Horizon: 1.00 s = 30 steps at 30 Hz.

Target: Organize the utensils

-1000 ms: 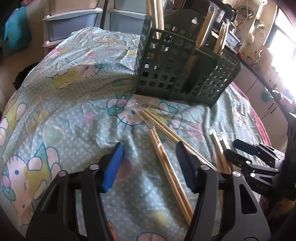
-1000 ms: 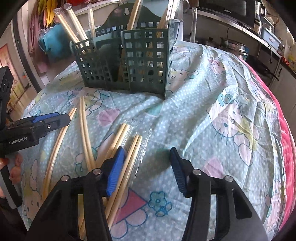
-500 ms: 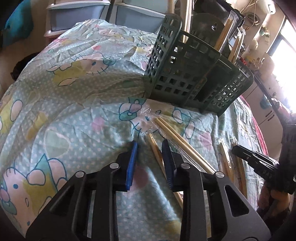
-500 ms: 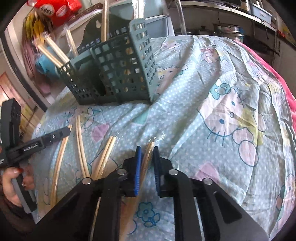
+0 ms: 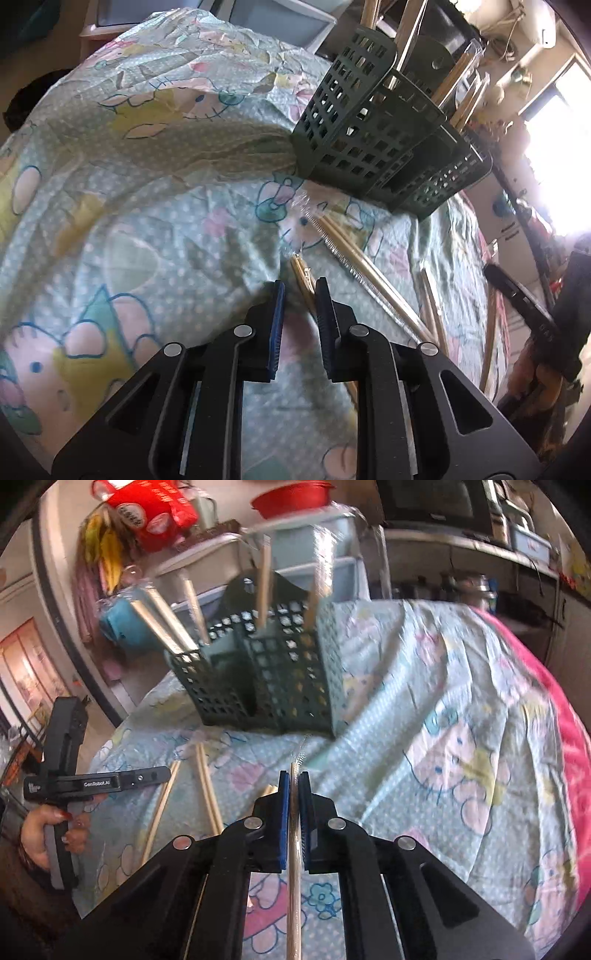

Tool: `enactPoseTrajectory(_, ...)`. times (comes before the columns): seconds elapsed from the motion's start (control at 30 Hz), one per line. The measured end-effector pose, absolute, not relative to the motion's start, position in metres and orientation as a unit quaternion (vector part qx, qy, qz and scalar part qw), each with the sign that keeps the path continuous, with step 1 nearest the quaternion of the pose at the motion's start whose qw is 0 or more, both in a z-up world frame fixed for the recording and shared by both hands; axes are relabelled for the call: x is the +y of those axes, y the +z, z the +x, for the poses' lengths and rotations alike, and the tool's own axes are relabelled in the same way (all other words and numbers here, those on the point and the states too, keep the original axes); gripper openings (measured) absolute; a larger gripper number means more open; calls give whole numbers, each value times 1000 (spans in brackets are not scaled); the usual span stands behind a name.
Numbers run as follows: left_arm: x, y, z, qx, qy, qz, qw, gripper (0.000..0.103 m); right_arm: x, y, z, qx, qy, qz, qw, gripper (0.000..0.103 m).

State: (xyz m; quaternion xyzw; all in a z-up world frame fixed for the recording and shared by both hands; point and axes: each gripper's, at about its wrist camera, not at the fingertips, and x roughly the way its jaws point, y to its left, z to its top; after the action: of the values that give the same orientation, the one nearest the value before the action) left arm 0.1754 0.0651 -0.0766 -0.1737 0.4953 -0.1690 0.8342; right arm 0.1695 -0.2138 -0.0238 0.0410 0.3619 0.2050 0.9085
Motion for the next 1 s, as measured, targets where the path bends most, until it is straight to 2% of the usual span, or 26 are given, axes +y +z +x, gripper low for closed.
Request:
enactPoseTrajectory(0.2,60,-70,188,511,-156,-144,833,13,-201,-13,170,346,218,34,912,5)
enactPoseTrajectory(0.23,57,-69,193,514,-154,-140,832,15,-200,-12,169,344,220,33,912,5)
enactPoseTrajectory(0.3,52,-68,199,518,-159,-139,829,28,-197,-7,170,339,225,30,913,5)
enactPoseTrajectory(0.43,38,-67,208,519,-144,-103,836,30,-193,4,170,325,231,23,917,5)
enactPoseTrajectory(0.47,34,-68,209,516,-140,-91,840,29,-192,6,170,322,232,22,918,5)
enactPoseTrajectory(0.5,32,-68,209,513,-135,-83,843,19,-192,9,170,318,233,21,919,5)
enactPoseTrajectory(0.57,31,-69,209,506,-114,-64,853,9,-191,16,171,309,237,20,921,5)
enactPoseTrajectory(0.73,48,-67,200,493,-121,-113,854,5,-186,39,170,281,248,14,927,5)
enactPoseTrajectory(1.0,60,-11,165,404,-125,-143,895,4,-176,65,164,246,266,10,932,5)
